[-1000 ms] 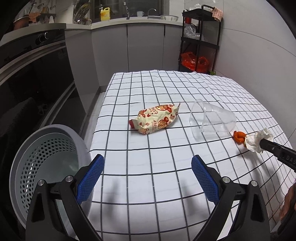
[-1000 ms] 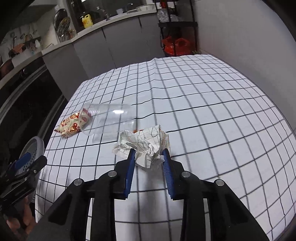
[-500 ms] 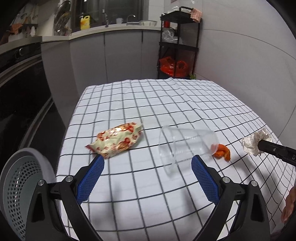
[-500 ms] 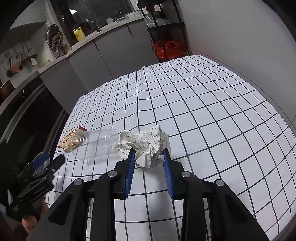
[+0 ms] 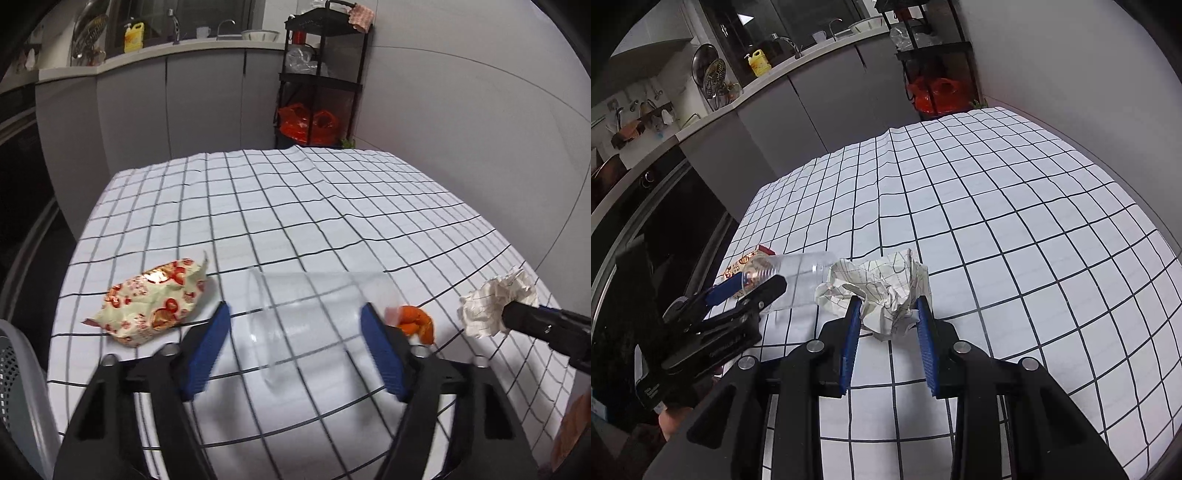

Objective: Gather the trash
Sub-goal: 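Grasp the crumpled white paper with the right tool while the left tool grasps the clear cup rim, then carry the clear cup and white paper over the wastebasket with both tools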

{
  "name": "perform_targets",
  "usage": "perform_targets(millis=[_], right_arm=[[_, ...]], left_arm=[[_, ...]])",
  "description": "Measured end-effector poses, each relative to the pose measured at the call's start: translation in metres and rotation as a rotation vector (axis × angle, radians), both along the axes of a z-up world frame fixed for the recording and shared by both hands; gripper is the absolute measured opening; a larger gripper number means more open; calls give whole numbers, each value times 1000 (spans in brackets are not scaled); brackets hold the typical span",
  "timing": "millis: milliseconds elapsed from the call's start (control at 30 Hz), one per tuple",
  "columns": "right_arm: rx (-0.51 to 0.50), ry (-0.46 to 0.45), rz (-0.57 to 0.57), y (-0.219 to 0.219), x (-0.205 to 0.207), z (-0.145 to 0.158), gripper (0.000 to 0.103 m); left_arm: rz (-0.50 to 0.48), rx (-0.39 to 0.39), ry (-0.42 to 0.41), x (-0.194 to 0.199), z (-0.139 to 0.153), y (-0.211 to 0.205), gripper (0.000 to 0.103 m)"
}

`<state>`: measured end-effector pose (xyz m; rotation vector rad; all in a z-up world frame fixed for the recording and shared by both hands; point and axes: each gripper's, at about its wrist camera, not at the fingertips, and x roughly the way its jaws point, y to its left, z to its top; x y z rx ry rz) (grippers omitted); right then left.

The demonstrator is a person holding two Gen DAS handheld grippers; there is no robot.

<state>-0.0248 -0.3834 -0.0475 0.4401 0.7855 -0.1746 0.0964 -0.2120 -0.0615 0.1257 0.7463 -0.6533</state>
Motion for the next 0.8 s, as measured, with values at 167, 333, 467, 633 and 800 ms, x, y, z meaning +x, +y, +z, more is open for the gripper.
perform_targets(millis=[167, 333, 467, 633, 800], right_arm=[[5, 4, -2, -2, 2, -1, 29], [-4, 4, 5, 3, 3, 0, 29], [-1, -6, 7, 3, 3, 4, 29], [-1, -32, 27, 16, 4, 14, 29], [-1, -68, 59, 40, 8, 28, 29]], left_arm=[[-33, 16, 15, -6, -3, -9, 5], [-35, 6, -21, -18, 6, -3, 5], [-8, 16, -72, -29, 20, 7, 5], [32, 29, -83, -35, 36, 31, 5], [101, 33, -132, -41, 57, 63, 5]])
